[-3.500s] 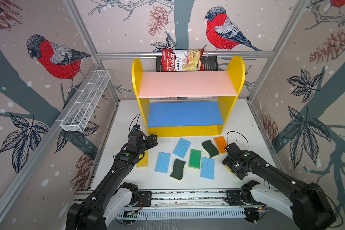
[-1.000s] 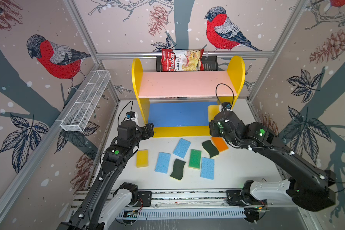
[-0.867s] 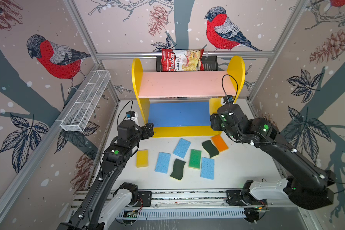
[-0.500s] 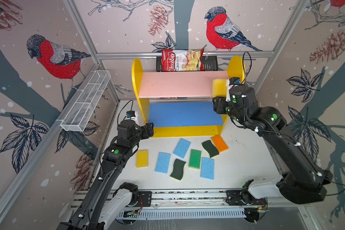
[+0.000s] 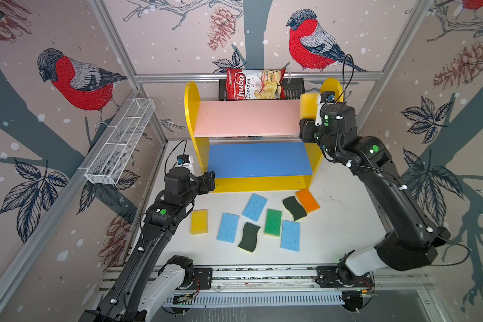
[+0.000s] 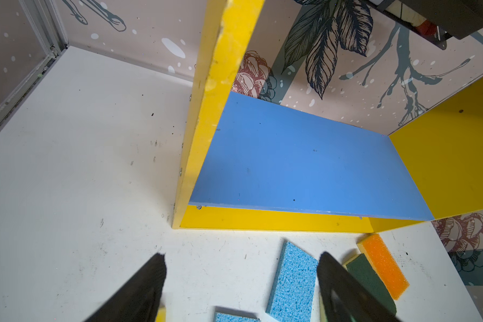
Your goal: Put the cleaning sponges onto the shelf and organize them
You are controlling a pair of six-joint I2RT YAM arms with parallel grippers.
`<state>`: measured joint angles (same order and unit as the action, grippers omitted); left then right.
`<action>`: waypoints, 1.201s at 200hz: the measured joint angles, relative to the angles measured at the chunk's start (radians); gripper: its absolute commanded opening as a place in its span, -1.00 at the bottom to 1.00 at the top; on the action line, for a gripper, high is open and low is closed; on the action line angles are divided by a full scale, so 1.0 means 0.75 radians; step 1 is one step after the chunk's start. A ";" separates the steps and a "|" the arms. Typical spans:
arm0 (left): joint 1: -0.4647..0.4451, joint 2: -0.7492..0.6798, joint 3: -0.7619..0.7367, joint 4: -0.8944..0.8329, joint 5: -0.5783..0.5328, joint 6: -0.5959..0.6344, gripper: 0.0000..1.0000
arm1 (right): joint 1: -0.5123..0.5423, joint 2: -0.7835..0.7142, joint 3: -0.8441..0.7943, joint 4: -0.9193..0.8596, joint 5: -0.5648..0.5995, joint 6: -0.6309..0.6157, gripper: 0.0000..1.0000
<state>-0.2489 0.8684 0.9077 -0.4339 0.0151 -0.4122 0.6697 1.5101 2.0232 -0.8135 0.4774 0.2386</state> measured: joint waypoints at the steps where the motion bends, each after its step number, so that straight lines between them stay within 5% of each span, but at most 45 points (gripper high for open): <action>1: 0.000 0.000 0.000 0.000 0.000 0.000 0.71 | -0.001 0.000 0.000 0.001 0.001 -0.002 0.24; 151: 0.000 0.069 -0.045 0.019 0.016 -0.034 0.70 | -0.127 0.064 -0.072 0.116 -0.043 -0.069 0.27; 240: -0.001 0.095 -0.083 0.057 0.025 -0.048 0.70 | -0.135 0.120 -0.070 0.141 -0.039 -0.075 0.50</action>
<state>-0.2497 0.9398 0.8452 -0.3908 0.0338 -0.4484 0.5686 1.5997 1.9705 -0.7078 0.4480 0.1822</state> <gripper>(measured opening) 0.850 0.737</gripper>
